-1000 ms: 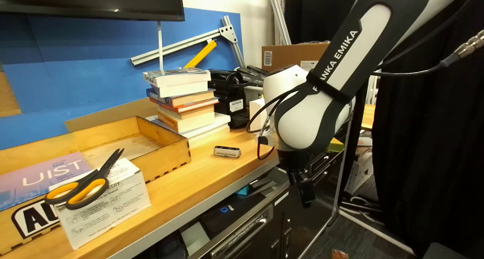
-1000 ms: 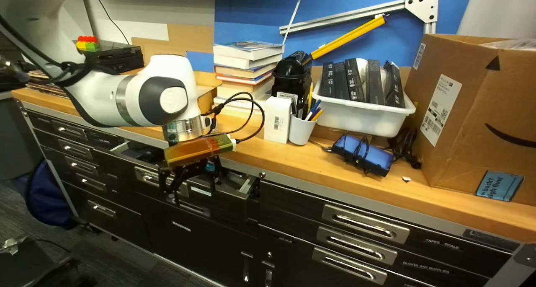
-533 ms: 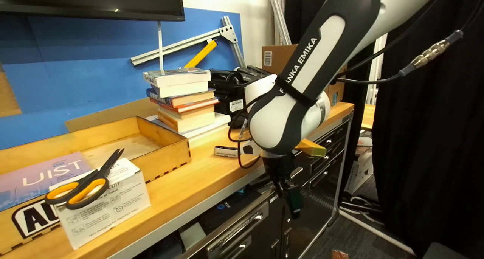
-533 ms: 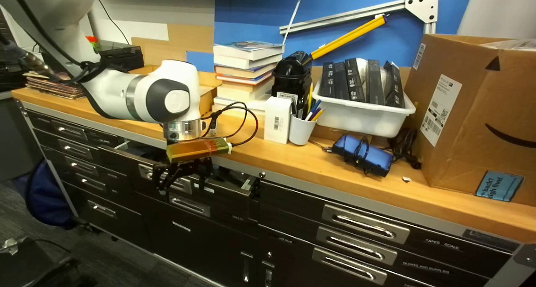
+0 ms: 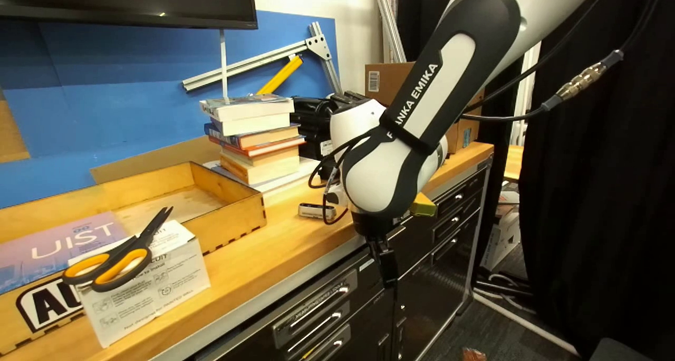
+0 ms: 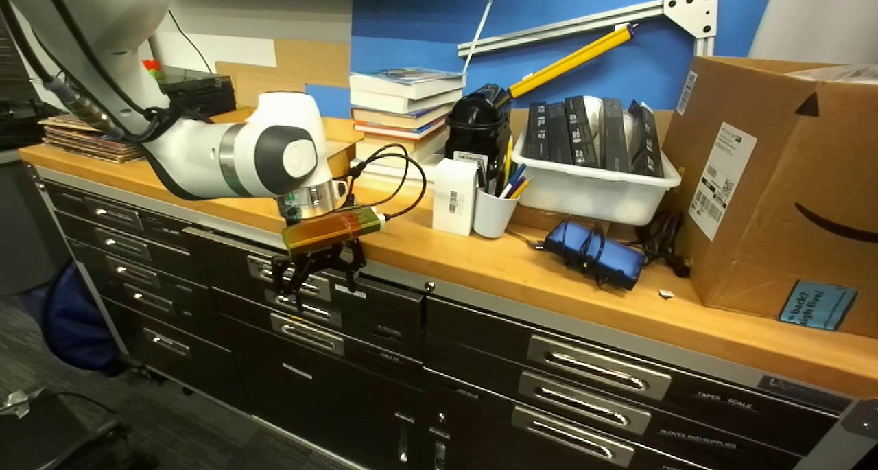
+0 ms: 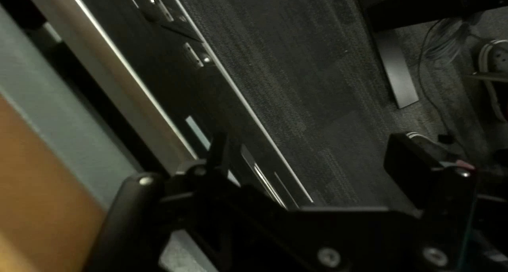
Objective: Put the Lego in the open drawer and then close the drawer
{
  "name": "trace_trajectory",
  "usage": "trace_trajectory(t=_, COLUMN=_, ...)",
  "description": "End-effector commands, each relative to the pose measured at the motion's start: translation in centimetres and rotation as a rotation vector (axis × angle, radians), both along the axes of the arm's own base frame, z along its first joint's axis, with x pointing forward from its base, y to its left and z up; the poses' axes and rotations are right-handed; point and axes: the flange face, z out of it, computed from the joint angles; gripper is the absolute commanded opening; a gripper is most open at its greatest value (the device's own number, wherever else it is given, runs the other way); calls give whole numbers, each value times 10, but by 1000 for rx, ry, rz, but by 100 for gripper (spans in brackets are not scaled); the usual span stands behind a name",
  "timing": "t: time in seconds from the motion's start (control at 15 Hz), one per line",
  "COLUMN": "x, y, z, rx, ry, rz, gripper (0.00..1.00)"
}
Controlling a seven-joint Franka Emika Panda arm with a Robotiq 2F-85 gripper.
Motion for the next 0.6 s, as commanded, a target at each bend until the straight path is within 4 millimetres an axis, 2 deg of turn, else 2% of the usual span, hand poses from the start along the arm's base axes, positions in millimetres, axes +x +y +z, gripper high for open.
trace_trajectory(t=0.0, x=13, y=7, z=10, rx=-7, ry=-161, rz=-67, gripper=100)
trace_trajectory(t=0.2, x=-4, y=14, z=11, rx=1, ry=-133, rz=-84, gripper=100)
trace_trajectory(t=0.33, x=-12, y=15, z=31, rx=38, ry=-128, rz=-86, gripper=100)
trace_trajectory(t=0.53, x=-27, y=5, z=84, rx=26, ry=-148, rz=-183, gripper=100)
